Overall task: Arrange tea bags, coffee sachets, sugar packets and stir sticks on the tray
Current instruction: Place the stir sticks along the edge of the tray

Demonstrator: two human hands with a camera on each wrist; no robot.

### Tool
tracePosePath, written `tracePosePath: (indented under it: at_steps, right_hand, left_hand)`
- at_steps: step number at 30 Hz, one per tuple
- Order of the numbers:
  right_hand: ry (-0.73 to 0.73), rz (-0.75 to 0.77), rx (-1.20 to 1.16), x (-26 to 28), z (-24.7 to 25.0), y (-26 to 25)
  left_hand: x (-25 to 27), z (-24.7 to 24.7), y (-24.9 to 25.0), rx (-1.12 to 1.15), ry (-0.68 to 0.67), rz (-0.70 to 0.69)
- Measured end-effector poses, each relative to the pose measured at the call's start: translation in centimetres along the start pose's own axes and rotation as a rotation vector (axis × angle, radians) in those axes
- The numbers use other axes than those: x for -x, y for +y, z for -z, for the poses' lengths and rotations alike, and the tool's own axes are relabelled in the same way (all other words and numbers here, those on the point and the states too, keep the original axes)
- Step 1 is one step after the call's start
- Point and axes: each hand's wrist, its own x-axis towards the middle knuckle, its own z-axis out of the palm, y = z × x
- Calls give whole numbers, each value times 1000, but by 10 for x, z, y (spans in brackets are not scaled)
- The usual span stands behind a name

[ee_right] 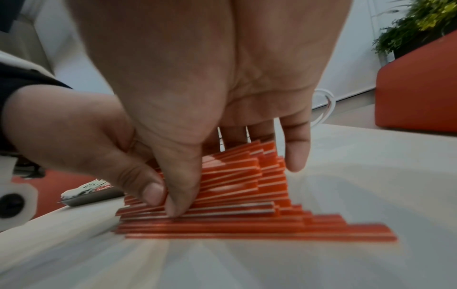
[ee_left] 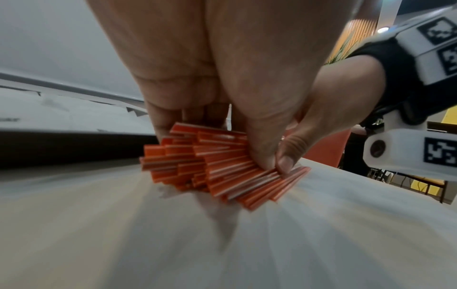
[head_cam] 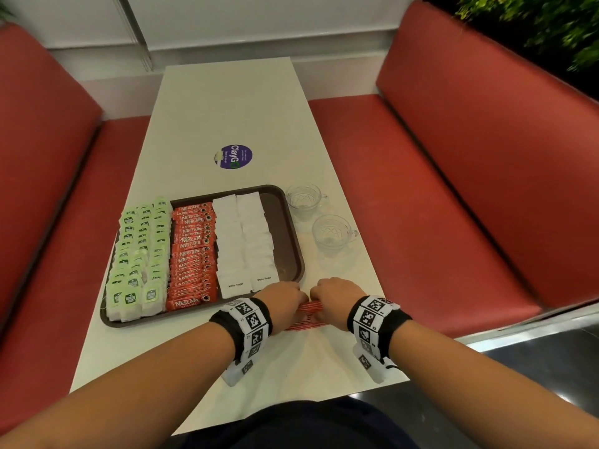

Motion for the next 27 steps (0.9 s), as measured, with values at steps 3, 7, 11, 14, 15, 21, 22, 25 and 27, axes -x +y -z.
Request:
tracePosePath:
  at_steps: [3, 7, 11, 14, 15, 21, 22, 25, 27]
  right_hand:
    - [-25, 12, -21, -2, 3, -4]
    - [-37, 15, -33, -4, 5, -7]
    - [-48, 23, -3, -7, 4, -8]
    - [-44, 22, 0, -9, 5, -9]
    - [-43, 22, -2, -8, 6, -9]
    - [-16, 51, 14, -4, 15, -7]
    - [-8, 55, 7, -3, 18, -6]
    - [16, 69, -34, 1, 27, -7]
    - [36, 86, -57, 2, 34, -8]
  left_hand:
    - [1, -3, -2, 10, 24, 4]
    - [0, -8, -5, 19, 40, 13]
    - [-1, -10, -5, 21, 45, 27]
    - [-1, -9, -5, 5, 49, 31]
    - [-1, -9, -5, -2, 44, 36]
    - [2, 0, -3, 33, 67, 81]
    - [3, 1, -4, 35, 74, 80]
    - [6, 8, -6, 73, 89, 73]
    - [8, 14, -9, 96, 81, 70]
